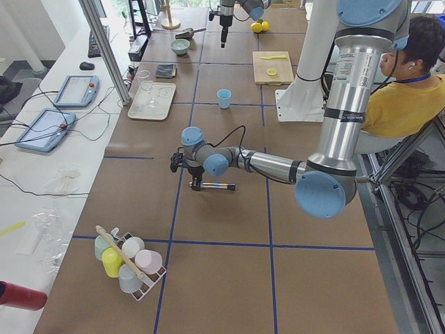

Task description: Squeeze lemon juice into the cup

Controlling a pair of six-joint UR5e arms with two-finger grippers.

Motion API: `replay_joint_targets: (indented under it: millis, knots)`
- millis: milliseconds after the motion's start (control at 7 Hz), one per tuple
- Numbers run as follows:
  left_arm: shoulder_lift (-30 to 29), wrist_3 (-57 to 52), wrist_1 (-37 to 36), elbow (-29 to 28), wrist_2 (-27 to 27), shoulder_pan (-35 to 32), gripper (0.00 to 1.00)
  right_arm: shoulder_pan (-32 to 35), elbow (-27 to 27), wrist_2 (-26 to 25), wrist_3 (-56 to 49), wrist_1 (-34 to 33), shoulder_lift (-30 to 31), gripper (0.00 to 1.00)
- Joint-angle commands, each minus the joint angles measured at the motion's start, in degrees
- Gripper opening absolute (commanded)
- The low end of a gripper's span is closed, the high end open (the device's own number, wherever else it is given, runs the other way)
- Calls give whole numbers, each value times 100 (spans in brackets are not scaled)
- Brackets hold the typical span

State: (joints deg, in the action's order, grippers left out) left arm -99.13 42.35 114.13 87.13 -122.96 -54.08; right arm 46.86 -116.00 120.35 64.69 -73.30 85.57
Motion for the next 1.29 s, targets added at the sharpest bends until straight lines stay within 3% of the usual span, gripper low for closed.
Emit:
replay_joint_targets:
  millis: [0,143,286,429,714,857,1143]
  knots:
    - [86,-77,-66,519,0,-84,69,86,-54,67,-35,-8,47,100]
    - [95,-295,-83,768,-26,-572,68,443,-19,363,-157,-87,204,100]
    - [113,-1229,-345,866,-52,-1143,69,908,94,775,-724,-131,284,100]
    - [113,-2247,-826,928,-122,-1688,73,1330,121,875,-1495,-471,424,100]
    - [156,-3919,-1618,911,-972,-2717,81,2340,261,1314,-3951,-1934,372,100]
    - [305,-4423,-1865,893,-993,-3104,100,2632,436,1289,-4825,-2351,372,100]
    - [359,-5243,-2261,788,-1054,-3520,100,3300,1294,1315,-6400,-2513,381,100]
